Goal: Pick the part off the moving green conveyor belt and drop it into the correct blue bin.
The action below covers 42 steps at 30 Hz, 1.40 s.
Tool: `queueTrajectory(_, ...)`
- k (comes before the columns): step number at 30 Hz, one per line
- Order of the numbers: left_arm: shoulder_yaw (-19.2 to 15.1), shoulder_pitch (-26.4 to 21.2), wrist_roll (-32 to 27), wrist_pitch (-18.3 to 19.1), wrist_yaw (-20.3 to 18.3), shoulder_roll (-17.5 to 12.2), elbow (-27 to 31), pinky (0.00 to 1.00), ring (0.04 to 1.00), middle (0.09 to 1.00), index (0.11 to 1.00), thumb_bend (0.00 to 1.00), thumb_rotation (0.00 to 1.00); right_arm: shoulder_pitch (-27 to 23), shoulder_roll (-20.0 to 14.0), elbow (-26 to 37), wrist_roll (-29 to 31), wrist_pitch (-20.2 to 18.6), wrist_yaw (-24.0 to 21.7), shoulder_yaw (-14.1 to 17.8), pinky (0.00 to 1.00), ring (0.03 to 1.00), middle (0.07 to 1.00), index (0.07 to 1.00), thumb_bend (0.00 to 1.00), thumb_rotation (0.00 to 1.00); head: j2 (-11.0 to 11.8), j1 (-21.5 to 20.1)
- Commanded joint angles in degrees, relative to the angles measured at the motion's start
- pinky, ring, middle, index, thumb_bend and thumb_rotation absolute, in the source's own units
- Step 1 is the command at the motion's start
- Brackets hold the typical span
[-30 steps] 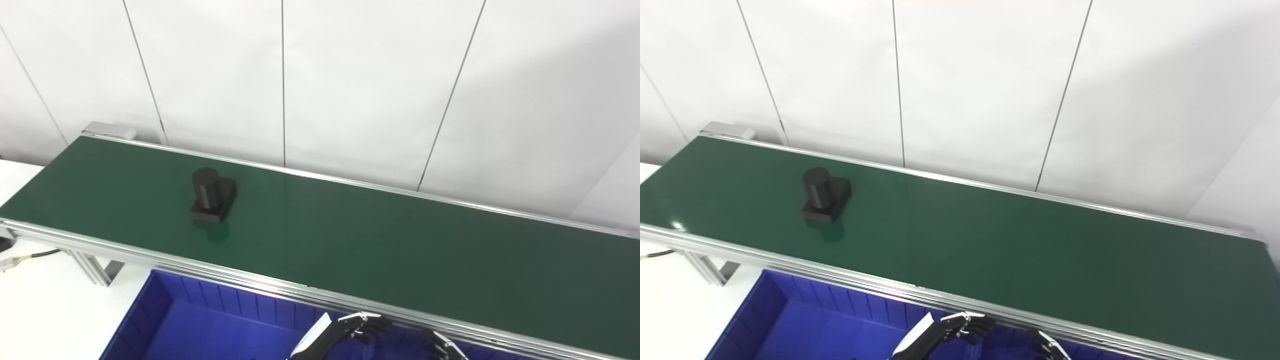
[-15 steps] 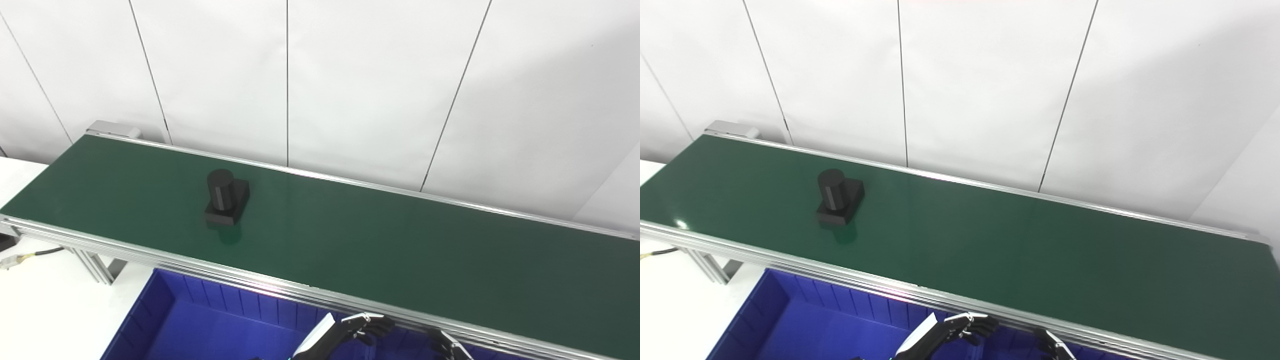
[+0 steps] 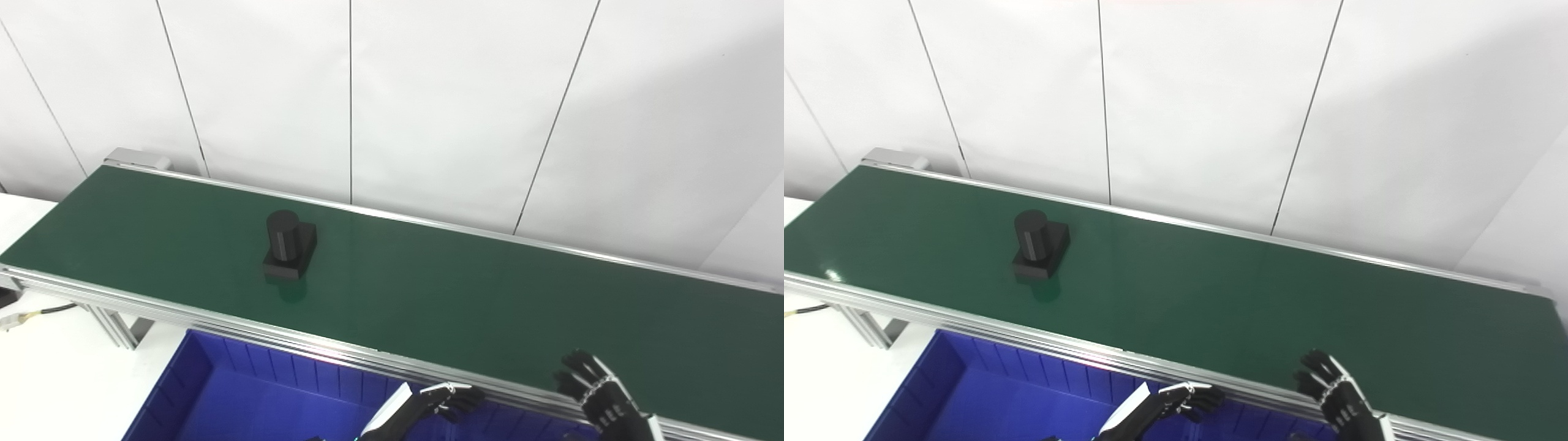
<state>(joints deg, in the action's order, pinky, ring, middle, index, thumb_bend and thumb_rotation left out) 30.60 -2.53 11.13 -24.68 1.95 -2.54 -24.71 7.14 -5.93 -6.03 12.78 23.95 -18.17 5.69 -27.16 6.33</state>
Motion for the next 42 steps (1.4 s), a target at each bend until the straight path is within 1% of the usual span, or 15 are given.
queueTrajectory(1,0.2,-1.6,-0.1,-2.2,1.5,0.8,0.7,0.68,0.758,0.781,0.782,1.00,0.15,-2.0,0.6,2.9,1.5,3.0,-3.0,1.3,0.73,0.749,0.806,0.834,0.96,0.43,0.0,0.1)
queueTrajectory(5,0.3,-1.8,-0.3,-2.2,1.6,0.9,0.4,0.68,0.759,0.782,0.779,1.00,0.15,-3.8,1.2,3.1,2.1,3.0,-5.5,2.8,0.73,0.760,0.830,0.836,0.97,0.42,0.0,0.2)
queueTrajectory(9,0.6,-1.9,-0.4,-2.2,1.7,0.9,0.2,0.68,0.758,0.782,0.782,1.00,0.15,-6.2,1.6,2.3,3.4,3.0,-6.9,3.8,0.72,0.750,0.805,0.823,0.98,0.40,0.1,0.1)
queueTrajectory(13,0.7,-2.2,-0.4,-2.2,1.9,1.0,-0.4,0.68,0.757,0.784,0.784,1.00,0.17,-8.6,1.9,1.2,3.4,3.0,-7.5,4.2,0.72,0.736,0.798,0.817,0.98,0.38,0.5,0.4)
queueTrajectory(16,0.9,-2.4,-0.2,-2.2,2.1,1.2,-0.9,0.68,0.760,0.785,0.785,1.00,0.18,-10.5,1.9,0.2,3.1,3.0,-7.5,4.1,0.72,0.744,0.823,0.821,0.98,0.37,0.6,0.5)
queueTrajectory(18,1.1,-2.6,0.0,-2.2,2.4,1.2,-1.1,0.68,0.758,0.784,0.785,1.00,0.18,-11.8,2.1,-0.7,2.7,3.0,-7.2,4.0,0.71,0.742,0.824,0.821,0.97,0.36,0.7,0.7)
queueTrajectory(24,1.8,-3.1,0.1,-2.2,3.3,1.3,-1.9,0.68,0.760,0.783,0.782,1.00,0.17,-16.2,2.5,-3.7,-0.8,2.9,-4.6,3.6,0.70,0.732,0.822,0.831,0.94,0.33,0.9,1.3)
queueTrajectory(27,2.1,-3.2,0.0,-2.2,3.4,1.4,-2.1,0.69,0.760,0.784,0.782,1.00,0.17,-18.2,2.5,-5.2,-0.3,2.9,-4.2,2.7,0.69,0.732,0.823,0.831,0.93,0.31,1.0,1.4)
queueTrajectory(31,2.5,-3.4,0.5,-2.2,3.9,1.3,-2.3,0.69,0.760,0.785,0.783,1.00,0.17,-21.4,2.7,-7.2,-1.0,2.4,-1.9,1.2,0.68,0.739,0.828,0.828,0.93,0.29,1.1,1.3)
queueTrajectory(38,3.1,-3.8,0.7,-2.2,4.7,1.3,-2.8,0.69,0.758,0.784,0.781,1.00,0.20,-26.8,2.8,-11.8,-5.0,2.2,2.7,-1.1,0.65,0.732,0.829,0.828,0.94,0.33,1.4,1.6)
queueTrajectory(40,3.1,-3.8,0.6,-2.2,4.8,1.3,-2.9,0.69,0.759,0.784,0.780,1.00,0.20,-27.8,2.8,-12.9,-5.5,2.3,3.3,-1.6,0.65,0.733,0.837,0.830,0.92,0.31,1.5,1.6)
queueTrajectory(42,3.3,-3.9,0.7,-2.2,5.1,1.3,-3.1,0.69,0.759,0.784,0.779,1.00,0.19,-28.9,2.9,-13.9,-6.0,1.8,4.2,-2.0,0.65,0.735,0.838,0.831,0.93,0.31,1.5,1.6)
